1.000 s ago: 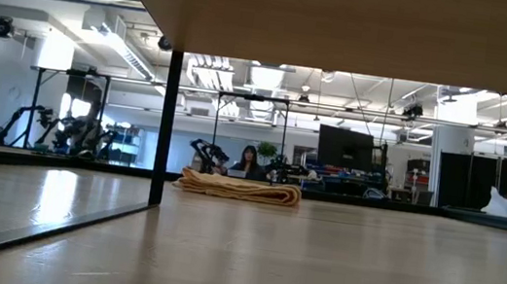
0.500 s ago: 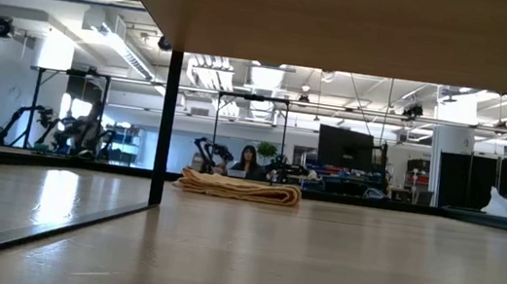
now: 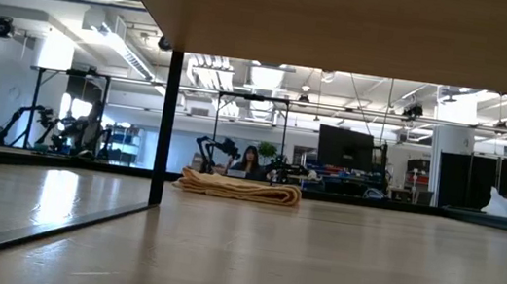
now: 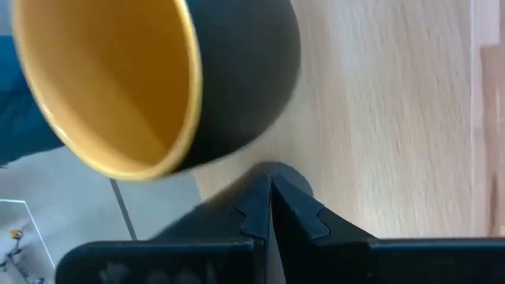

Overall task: Stack small to large cups/mugs on shelf
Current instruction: Adjust the black mug on the shelf

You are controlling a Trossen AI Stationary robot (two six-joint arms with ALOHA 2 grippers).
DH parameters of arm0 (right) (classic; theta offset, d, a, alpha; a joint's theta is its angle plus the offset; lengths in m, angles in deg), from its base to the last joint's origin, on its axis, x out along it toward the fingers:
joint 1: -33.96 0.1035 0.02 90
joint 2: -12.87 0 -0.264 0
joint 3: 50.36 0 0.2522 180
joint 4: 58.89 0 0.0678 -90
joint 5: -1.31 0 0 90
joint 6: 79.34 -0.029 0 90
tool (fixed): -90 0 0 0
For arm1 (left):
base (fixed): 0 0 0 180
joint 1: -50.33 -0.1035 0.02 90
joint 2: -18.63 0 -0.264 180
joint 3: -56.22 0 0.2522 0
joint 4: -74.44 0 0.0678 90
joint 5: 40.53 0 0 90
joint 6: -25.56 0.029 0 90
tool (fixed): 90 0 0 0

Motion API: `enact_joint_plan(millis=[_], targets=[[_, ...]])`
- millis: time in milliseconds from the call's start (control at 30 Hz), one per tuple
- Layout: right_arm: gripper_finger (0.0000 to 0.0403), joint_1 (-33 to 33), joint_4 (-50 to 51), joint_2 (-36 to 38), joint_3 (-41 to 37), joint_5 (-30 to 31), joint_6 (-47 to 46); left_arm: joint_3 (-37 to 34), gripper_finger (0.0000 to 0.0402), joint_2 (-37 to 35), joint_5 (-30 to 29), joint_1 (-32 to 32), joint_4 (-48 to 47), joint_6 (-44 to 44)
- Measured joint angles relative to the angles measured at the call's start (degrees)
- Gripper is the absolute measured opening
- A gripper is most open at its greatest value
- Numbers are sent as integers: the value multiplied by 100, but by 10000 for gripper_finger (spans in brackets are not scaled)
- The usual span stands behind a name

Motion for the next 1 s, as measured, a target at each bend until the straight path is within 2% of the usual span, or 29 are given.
enact_joint_plan(millis=[300, 1000], targets=[[9, 0, 39, 0, 0, -32, 54, 0, 0, 0, 0, 1, 1, 37], [9, 0, -597, 0, 0, -208, -178, -50, 0, 0, 2, 1, 4, 37]])
